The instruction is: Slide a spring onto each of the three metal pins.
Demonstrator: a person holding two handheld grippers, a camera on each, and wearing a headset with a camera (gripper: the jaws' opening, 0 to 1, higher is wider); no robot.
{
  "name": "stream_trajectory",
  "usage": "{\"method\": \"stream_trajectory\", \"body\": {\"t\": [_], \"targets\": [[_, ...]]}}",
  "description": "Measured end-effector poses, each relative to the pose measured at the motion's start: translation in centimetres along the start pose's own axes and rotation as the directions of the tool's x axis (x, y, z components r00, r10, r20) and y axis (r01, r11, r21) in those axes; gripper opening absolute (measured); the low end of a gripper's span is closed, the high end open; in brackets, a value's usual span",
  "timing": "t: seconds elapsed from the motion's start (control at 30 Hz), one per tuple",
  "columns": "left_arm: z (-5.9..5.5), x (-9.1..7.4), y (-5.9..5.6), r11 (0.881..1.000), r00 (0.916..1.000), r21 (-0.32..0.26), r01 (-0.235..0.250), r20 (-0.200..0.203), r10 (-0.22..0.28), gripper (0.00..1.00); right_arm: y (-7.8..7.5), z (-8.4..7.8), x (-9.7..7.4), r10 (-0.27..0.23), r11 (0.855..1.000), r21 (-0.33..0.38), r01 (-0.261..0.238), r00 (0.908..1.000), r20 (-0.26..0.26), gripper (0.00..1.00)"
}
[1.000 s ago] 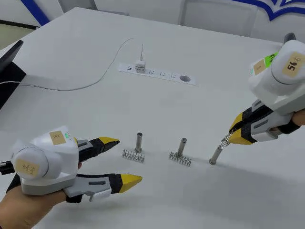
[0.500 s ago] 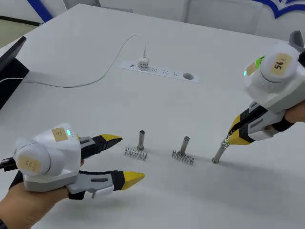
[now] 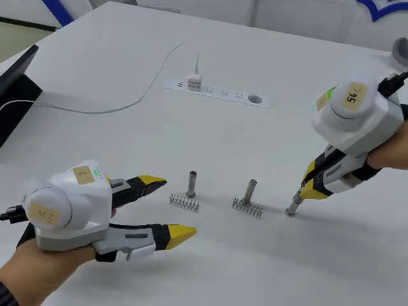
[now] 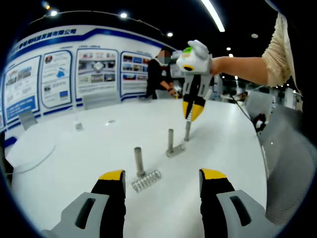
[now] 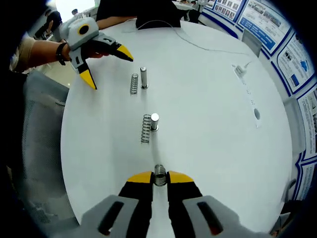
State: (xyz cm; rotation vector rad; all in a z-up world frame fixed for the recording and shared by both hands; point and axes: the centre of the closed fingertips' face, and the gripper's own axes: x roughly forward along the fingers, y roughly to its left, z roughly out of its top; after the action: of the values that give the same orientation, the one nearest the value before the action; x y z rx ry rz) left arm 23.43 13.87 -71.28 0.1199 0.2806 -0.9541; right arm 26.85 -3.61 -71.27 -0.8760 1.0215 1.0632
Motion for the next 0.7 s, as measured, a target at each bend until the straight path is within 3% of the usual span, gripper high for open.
{"method": "stream_trajectory", "body": {"t": [0.37,0.7], "targets": [[-0.1,0.1,0.1,1.000,1.0000,-0.002,-0.002,-0.002,0.002,0.61,0.4,-0.4,1.7,0.022,1.000,0.014,-0.021,0.9996,-0.018,0.12],[-0.2,0.0,0.4,1.000,1.0000,-0.001,-0.004,-0.003,0.004,0.61,0.3,-0.8,2.3,0.015,1.000,0.019,-0.014,0.9995,-0.026,0.12]]}}
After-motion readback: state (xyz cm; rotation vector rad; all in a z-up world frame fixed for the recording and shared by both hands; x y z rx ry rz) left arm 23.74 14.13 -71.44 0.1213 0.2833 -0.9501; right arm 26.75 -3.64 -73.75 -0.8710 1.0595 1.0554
